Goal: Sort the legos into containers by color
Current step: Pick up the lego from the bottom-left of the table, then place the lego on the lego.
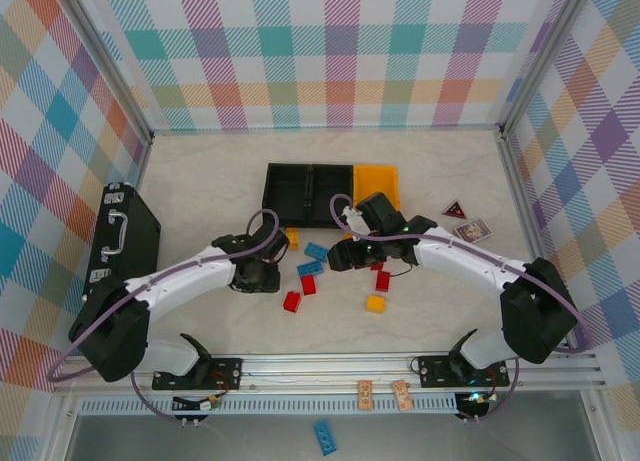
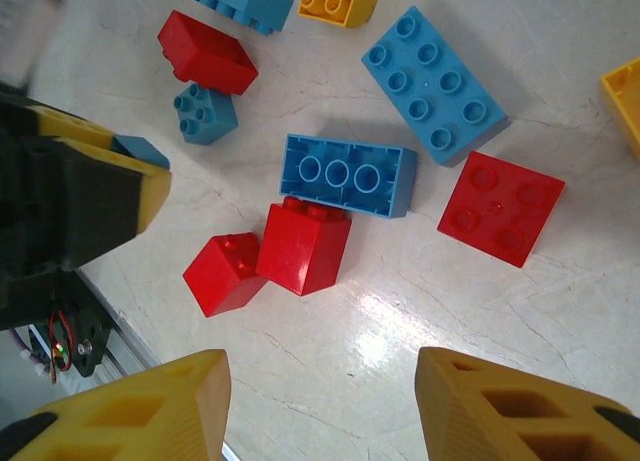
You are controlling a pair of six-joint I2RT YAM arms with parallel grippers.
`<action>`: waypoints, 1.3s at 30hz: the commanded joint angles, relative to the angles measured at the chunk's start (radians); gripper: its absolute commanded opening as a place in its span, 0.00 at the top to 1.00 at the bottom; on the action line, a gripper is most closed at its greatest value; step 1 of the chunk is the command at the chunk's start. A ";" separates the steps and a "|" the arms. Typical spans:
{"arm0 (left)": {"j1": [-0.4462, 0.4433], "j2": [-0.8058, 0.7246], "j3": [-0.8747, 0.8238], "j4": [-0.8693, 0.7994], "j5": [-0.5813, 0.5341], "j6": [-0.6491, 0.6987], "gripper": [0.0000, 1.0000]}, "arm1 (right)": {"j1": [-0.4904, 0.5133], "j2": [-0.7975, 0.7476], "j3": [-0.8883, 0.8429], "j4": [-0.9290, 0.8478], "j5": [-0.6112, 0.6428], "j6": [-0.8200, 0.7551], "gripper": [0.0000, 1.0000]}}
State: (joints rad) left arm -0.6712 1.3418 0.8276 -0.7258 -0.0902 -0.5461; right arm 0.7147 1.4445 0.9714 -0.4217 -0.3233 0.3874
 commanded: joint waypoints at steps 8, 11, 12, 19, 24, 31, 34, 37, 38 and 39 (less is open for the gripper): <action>0.072 0.096 0.244 -0.004 0.014 0.039 0.77 | 0.004 0.016 0.098 0.029 0.122 0.041 0.44; 0.099 0.168 0.328 0.001 0.005 0.064 0.77 | -0.014 0.039 0.144 0.012 0.157 0.058 0.43; 0.113 0.195 0.358 0.000 -0.001 0.071 0.77 | -0.024 0.045 0.153 0.013 0.156 0.068 0.43; 0.203 0.381 0.544 0.015 0.009 0.110 0.77 | -0.038 0.067 0.169 0.017 0.148 0.092 0.43; 0.218 0.522 0.690 -0.008 -0.005 0.141 0.77 | -0.038 0.060 0.160 0.015 0.155 0.100 0.44; 0.228 0.665 0.827 -0.038 -0.047 0.154 0.73 | -0.039 0.062 0.162 0.015 0.155 0.106 0.44; 0.228 0.690 0.858 -0.047 -0.065 0.155 0.69 | -0.039 0.061 0.162 0.018 0.155 0.108 0.44; 0.227 0.701 0.871 -0.049 -0.066 0.156 0.62 | -0.037 0.060 0.162 0.015 0.156 0.107 0.44; 0.228 0.704 0.875 -0.049 -0.065 0.157 0.58 | -0.039 0.060 0.162 0.016 0.155 0.106 0.44; 0.227 0.704 0.877 -0.049 -0.065 0.157 0.55 | -0.040 0.060 0.163 0.015 0.155 0.106 0.44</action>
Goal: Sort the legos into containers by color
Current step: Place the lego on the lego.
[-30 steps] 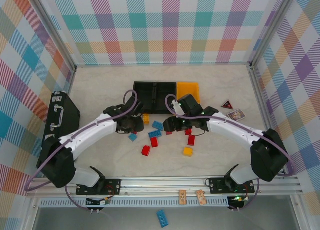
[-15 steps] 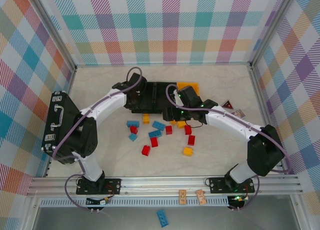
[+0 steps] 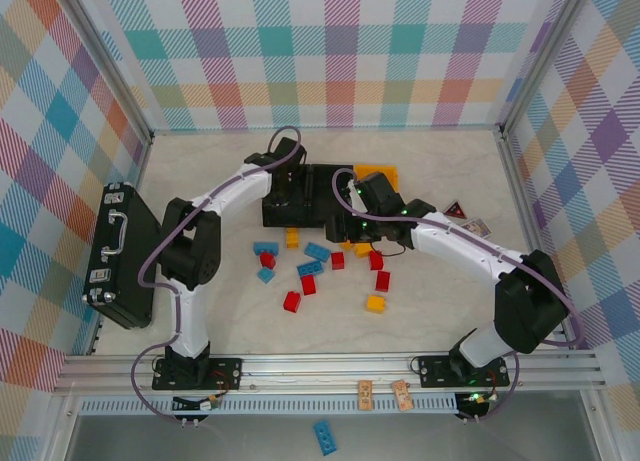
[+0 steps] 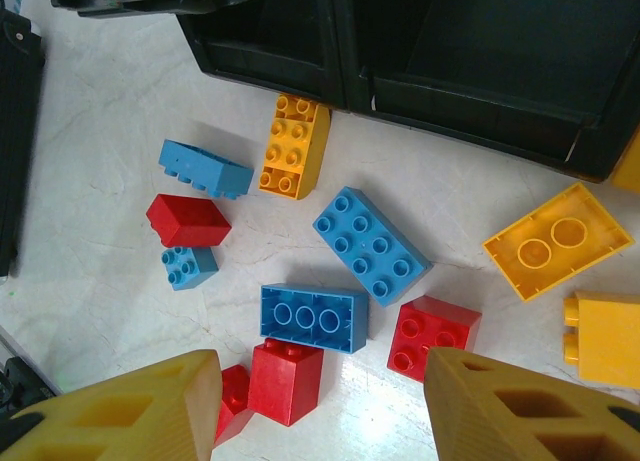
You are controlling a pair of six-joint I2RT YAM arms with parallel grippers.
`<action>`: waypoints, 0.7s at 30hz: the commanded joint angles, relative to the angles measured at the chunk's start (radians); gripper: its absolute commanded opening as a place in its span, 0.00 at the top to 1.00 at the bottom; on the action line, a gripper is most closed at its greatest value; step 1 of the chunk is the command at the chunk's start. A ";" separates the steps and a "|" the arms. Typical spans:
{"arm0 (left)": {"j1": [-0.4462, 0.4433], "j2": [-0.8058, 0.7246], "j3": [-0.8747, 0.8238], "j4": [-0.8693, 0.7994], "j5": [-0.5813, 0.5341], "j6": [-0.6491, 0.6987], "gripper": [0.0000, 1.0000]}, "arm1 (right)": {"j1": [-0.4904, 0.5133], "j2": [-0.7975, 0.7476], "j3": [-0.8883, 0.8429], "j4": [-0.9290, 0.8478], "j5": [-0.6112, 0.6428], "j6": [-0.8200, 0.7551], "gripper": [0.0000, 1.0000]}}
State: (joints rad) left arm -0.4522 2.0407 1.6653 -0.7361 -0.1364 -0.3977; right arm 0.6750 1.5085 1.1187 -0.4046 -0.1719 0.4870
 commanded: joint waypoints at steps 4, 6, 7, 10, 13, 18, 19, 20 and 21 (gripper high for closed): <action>0.006 -0.002 0.048 -0.039 -0.012 0.009 0.52 | 0.000 -0.002 0.016 -0.001 0.002 0.006 0.44; 0.006 -0.010 0.050 -0.040 -0.002 0.008 0.52 | 0.001 -0.002 0.020 -0.003 0.002 0.006 0.44; 0.005 -0.018 0.047 -0.040 0.005 0.009 0.52 | 0.001 -0.002 0.022 -0.004 0.002 0.005 0.44; -0.003 -0.064 0.020 -0.037 0.030 0.002 0.52 | 0.001 -0.011 0.026 -0.018 0.002 0.001 0.44; -0.020 -0.136 -0.042 -0.020 0.049 0.002 0.52 | 0.000 -0.025 0.024 -0.042 0.012 -0.010 0.44; -0.037 -0.255 -0.162 0.005 0.085 -0.003 0.51 | 0.000 -0.041 0.009 -0.070 0.026 -0.016 0.44; -0.039 -0.277 -0.183 0.011 0.090 -0.006 0.51 | 0.000 -0.045 0.006 -0.074 0.029 -0.015 0.44; -0.041 -0.300 -0.208 0.019 0.097 -0.008 0.51 | 0.000 -0.048 0.003 -0.075 0.031 -0.013 0.44; -0.043 -0.324 -0.232 0.029 0.103 -0.010 0.51 | 0.000 -0.052 0.000 -0.077 0.036 -0.012 0.44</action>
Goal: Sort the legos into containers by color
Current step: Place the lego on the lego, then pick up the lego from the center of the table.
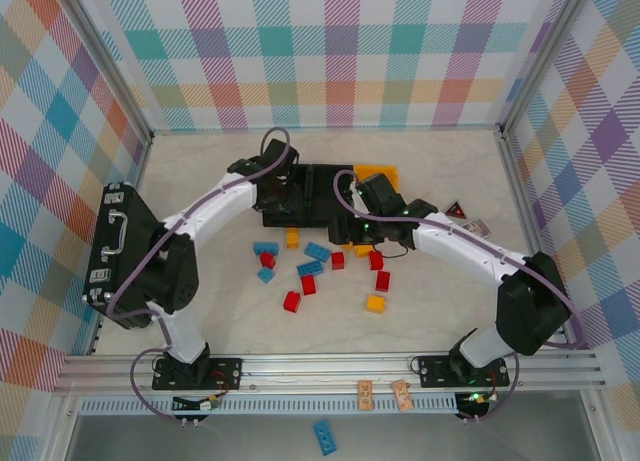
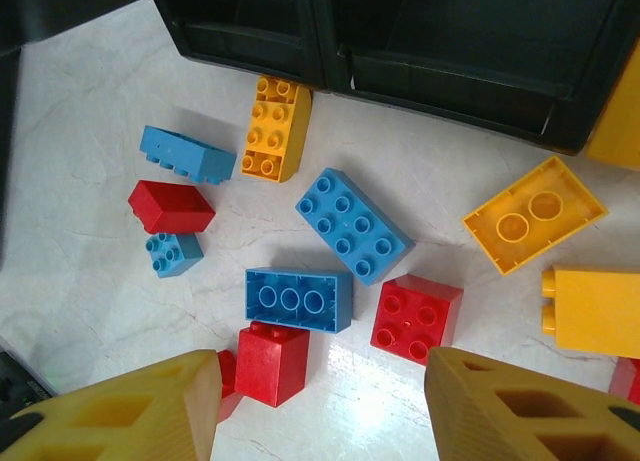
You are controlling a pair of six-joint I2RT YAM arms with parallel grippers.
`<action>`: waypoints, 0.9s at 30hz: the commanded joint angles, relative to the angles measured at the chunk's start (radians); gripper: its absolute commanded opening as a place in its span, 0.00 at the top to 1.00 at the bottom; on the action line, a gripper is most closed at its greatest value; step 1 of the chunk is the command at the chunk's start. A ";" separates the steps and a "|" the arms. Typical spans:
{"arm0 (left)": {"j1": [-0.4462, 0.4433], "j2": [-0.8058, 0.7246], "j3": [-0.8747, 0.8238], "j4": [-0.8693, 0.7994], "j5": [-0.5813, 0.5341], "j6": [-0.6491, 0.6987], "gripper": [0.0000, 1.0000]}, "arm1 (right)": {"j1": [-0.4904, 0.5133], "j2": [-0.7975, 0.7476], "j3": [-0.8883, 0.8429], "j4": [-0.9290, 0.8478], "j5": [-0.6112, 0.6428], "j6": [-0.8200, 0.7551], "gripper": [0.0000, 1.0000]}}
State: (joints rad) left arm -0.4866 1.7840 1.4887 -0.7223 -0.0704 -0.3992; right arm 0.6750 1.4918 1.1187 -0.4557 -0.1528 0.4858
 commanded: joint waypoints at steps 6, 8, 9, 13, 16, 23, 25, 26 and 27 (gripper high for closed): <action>-0.018 -0.157 -0.146 0.035 0.076 -0.013 0.50 | 0.000 -0.048 -0.013 -0.036 0.035 0.000 0.43; -0.022 -0.183 -0.173 0.044 0.084 -0.017 0.50 | 0.000 -0.050 -0.014 -0.042 0.038 0.003 0.43; -0.024 -0.197 -0.189 0.051 0.093 -0.019 0.49 | 0.001 -0.051 -0.016 -0.044 0.041 0.005 0.43; -0.034 -0.246 -0.244 0.072 0.134 -0.034 0.49 | 0.000 -0.048 -0.016 -0.066 0.054 0.008 0.43; -0.041 -0.292 -0.303 0.093 0.167 -0.052 0.49 | 0.002 -0.031 -0.010 -0.091 0.063 0.016 0.43; -0.049 -0.442 -0.500 0.166 0.241 -0.116 0.48 | 0.035 0.065 0.036 -0.160 0.103 0.051 0.43; -0.052 -0.476 -0.551 0.171 0.248 -0.135 0.47 | 0.048 0.103 0.057 -0.172 0.115 0.060 0.43; -0.053 -0.493 -0.574 0.170 0.247 -0.143 0.47 | 0.053 0.124 0.066 -0.177 0.118 0.071 0.43; -0.055 -0.507 -0.594 0.169 0.243 -0.150 0.47 | 0.055 0.141 0.073 -0.179 0.118 0.078 0.43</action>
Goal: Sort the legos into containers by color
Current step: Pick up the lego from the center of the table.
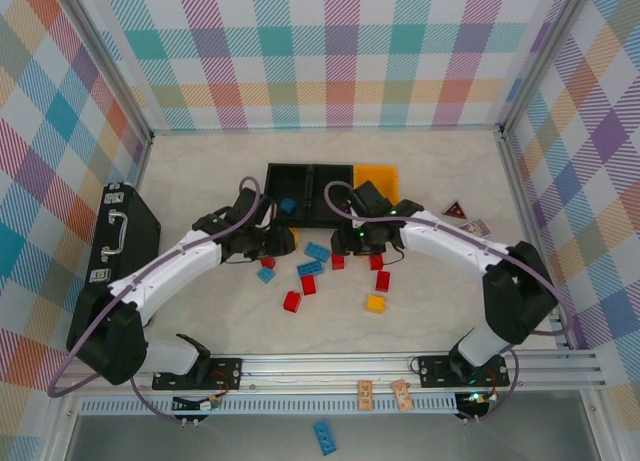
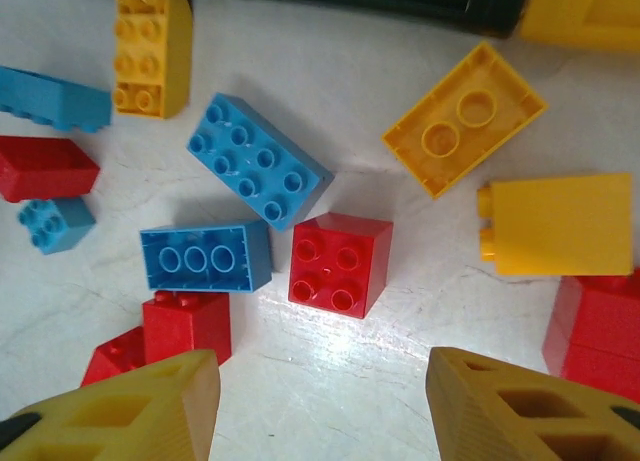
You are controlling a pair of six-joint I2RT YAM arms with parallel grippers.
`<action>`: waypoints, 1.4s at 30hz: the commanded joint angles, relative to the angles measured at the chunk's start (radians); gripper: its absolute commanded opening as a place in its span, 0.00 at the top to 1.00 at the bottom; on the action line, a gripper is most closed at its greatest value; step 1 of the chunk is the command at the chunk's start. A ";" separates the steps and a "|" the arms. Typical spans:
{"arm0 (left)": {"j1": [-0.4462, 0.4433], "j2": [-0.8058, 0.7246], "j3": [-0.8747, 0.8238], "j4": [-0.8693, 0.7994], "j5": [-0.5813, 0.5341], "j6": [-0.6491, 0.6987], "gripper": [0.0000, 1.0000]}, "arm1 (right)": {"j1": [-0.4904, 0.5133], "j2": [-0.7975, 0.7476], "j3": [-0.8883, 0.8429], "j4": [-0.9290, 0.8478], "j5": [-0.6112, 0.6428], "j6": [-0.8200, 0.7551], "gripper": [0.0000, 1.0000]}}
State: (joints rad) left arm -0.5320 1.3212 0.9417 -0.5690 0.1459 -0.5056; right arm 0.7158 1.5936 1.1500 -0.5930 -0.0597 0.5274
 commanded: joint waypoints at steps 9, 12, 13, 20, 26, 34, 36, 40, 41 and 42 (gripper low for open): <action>-0.020 -0.114 -0.171 0.047 0.010 -0.107 0.46 | 0.037 0.182 0.106 -0.041 0.023 0.057 0.43; -0.028 -0.106 -0.182 0.057 0.004 -0.114 0.46 | 0.040 0.214 0.122 -0.036 0.027 0.061 0.44; -0.029 -0.104 -0.183 0.058 0.003 -0.117 0.46 | 0.040 0.228 0.133 -0.043 0.031 0.064 0.44; -0.038 -0.091 -0.185 0.069 -0.002 -0.121 0.46 | 0.042 0.297 0.170 -0.085 0.059 0.075 0.53; -0.040 -0.080 -0.186 0.070 -0.008 -0.122 0.46 | 0.046 0.288 0.170 -0.112 0.073 0.063 0.72; -0.045 -0.080 -0.173 0.083 -0.005 -0.127 0.47 | 0.046 0.195 0.182 -0.165 0.106 0.030 0.77; -0.045 -0.082 -0.169 0.088 -0.004 -0.130 0.47 | 0.044 0.178 0.202 -0.182 0.116 0.019 0.78; -0.047 -0.095 -0.161 0.095 -0.002 -0.139 0.47 | 0.032 0.168 0.255 -0.194 0.124 -0.002 0.78; -0.048 -0.100 -0.160 0.098 -0.003 -0.142 0.46 | 0.023 0.171 0.272 -0.196 0.123 -0.008 0.78; -0.048 -0.106 -0.160 0.101 -0.004 -0.145 0.47 | 0.014 0.175 0.292 -0.196 0.120 -0.015 0.78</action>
State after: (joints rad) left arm -0.5690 1.2400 0.7723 -0.4858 0.1452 -0.6300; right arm 0.7452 1.7885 1.3865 -0.7616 0.0460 0.5484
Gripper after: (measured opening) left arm 0.535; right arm 0.316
